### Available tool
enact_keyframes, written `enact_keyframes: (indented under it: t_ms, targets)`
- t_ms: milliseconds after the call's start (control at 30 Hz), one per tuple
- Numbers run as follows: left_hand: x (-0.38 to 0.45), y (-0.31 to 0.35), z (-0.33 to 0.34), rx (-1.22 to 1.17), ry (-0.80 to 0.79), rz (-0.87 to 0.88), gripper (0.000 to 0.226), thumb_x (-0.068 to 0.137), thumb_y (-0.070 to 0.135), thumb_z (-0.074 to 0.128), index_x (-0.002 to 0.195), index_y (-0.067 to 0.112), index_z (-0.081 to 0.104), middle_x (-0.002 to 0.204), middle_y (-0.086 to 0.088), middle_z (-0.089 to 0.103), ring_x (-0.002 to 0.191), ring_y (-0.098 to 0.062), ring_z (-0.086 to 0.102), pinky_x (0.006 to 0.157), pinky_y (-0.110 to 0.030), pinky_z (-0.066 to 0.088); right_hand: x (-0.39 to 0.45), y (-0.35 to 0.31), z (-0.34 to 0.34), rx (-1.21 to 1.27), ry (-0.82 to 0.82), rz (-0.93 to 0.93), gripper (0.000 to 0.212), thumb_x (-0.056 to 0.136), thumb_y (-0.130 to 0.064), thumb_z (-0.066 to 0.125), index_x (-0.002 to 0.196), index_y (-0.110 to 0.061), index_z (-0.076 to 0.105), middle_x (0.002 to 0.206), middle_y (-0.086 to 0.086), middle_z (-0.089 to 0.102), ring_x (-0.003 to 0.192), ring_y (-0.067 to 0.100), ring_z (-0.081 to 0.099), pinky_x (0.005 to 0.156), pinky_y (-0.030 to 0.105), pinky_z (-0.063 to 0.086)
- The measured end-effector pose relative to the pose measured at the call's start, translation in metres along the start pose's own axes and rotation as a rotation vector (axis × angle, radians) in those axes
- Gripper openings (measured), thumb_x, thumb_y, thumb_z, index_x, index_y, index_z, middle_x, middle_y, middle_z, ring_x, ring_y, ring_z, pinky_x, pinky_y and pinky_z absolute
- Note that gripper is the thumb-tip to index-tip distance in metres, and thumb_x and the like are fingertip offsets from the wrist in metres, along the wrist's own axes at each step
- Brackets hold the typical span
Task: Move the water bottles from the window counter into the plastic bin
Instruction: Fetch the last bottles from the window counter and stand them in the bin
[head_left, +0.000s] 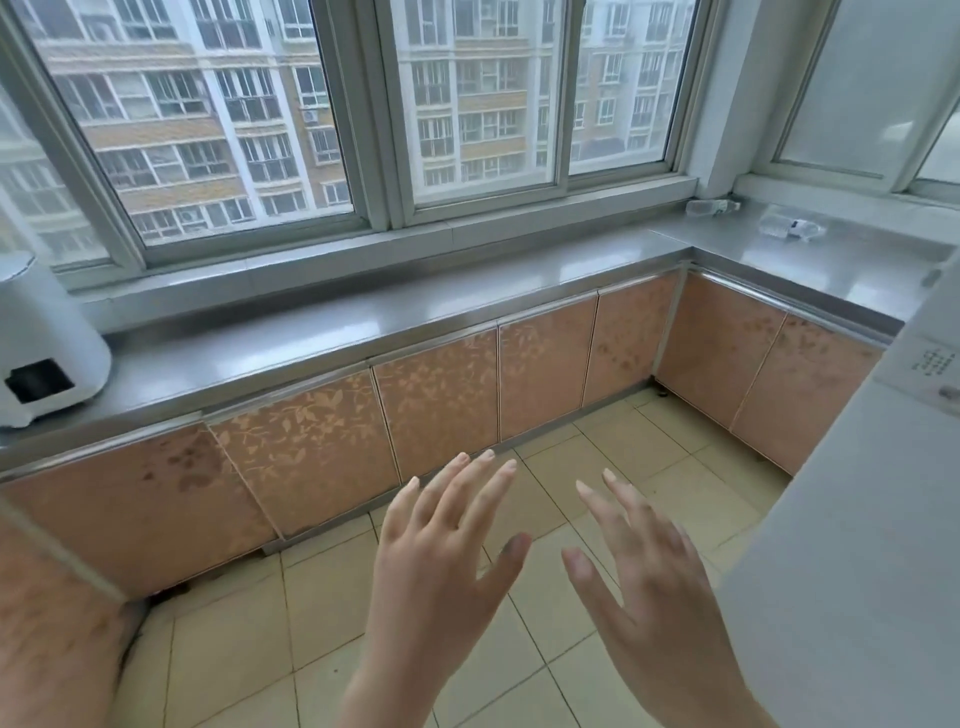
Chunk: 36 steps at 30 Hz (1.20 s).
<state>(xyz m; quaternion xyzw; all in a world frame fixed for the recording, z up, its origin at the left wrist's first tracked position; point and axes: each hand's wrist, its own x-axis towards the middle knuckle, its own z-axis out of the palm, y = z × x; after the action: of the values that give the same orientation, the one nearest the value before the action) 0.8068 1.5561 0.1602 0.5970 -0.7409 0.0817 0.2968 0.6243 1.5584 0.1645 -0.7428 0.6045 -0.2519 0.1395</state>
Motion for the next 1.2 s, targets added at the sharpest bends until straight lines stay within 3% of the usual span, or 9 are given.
enact_keyframes:
  t_ms: [133,367,567,733,833,933,1067,1200]
  targets:
    - [0.078,-0.012,0.041,0.004,0.006,-0.009,0.051,0.091,0.049,0.048,0.133,0.025,0.063,0.139,0.007,0.061,0.131,-0.016,0.055,0.107,-0.041,0.031,0.086,0.029,-0.002,-0.009,-0.001,-0.004,0.071,0.079,-0.066,0.007,0.145,-0.044,0.023,0.157,-0.018,0.014,0.144,0.003,0.014,0.118,0.035,0.006]
    - [0.19,-0.031,0.102,-0.007,-0.004,0.01,0.052,0.09,0.05,0.049,0.132,0.025,0.064,0.138,0.008,0.061,0.13,-0.017,0.056,0.107,-0.041,0.033,0.206,0.07,-0.008,0.008,0.058,0.005,0.065,0.084,-0.063,0.019,0.143,-0.039,0.034,0.155,-0.013,0.026,0.142,0.007,0.023,0.117,0.04,0.012]
    - [0.278,-0.065,0.162,-0.037,-0.055,0.051,0.053,0.089,0.052,0.047,0.132,0.026,0.064,0.137,0.008,0.062,0.129,-0.015,0.057,0.107,-0.039,0.03,0.302,0.1,0.007,0.012,0.098,0.079,0.065,0.084,-0.064,0.018,0.143,-0.041,0.032,0.155,-0.016,0.023,0.143,0.005,0.02,0.119,0.042,0.013]
    - [0.369,-0.1,0.216,-0.083,-0.112,0.113,0.053,0.09,0.053,0.045,0.133,0.027,0.063,0.138,0.009,0.061,0.13,-0.015,0.056,0.108,-0.041,0.037,0.392,0.118,0.014,-0.021,0.144,0.158,0.066,0.082,-0.065,0.014,0.144,-0.043,0.026,0.155,-0.018,0.019,0.143,0.002,0.014,0.118,0.035,0.004]
    - [0.431,-0.111,0.243,-0.125,-0.146,0.172,0.053,0.091,0.053,0.045,0.134,0.027,0.062,0.139,0.009,0.06,0.132,-0.015,0.054,0.11,-0.038,0.031,0.439,0.126,0.009,-0.029,0.191,0.218,0.066,0.083,-0.064,0.017,0.143,-0.04,0.032,0.154,-0.016,0.023,0.143,0.004,0.019,0.117,0.036,0.006]
    - [0.483,-0.114,0.268,-0.147,-0.187,0.219,0.053,0.093,0.054,0.043,0.136,0.029,0.06,0.141,0.011,0.058,0.135,-0.014,0.05,0.111,-0.042,0.035,0.477,0.139,0.004,-0.033,0.238,0.269,0.066,0.083,-0.062,0.02,0.142,-0.037,0.037,0.153,-0.014,0.028,0.141,0.005,0.024,0.116,0.035,0.008]
    - [0.534,-0.109,0.304,-0.204,-0.208,0.243,0.054,0.092,0.054,0.042,0.135,0.028,0.061,0.141,0.011,0.058,0.134,-0.014,0.051,0.107,-0.043,0.04,0.518,0.166,-0.002,-0.037,0.288,0.338,0.066,0.082,-0.063,0.021,0.141,-0.039,0.036,0.153,-0.016,0.026,0.133,-0.007,0.017,0.117,0.035,0.008]
    - [0.584,-0.092,0.352,-0.226,-0.24,0.279,0.055,0.092,0.054,0.042,0.135,0.027,0.061,0.14,0.01,0.059,0.133,-0.014,0.052,0.107,-0.043,0.038,0.562,0.209,-0.012,-0.077,0.3,0.391,0.066,0.084,-0.064,0.02,0.143,-0.04,0.034,0.154,-0.017,0.023,0.137,-0.005,0.017,0.118,0.036,0.008]
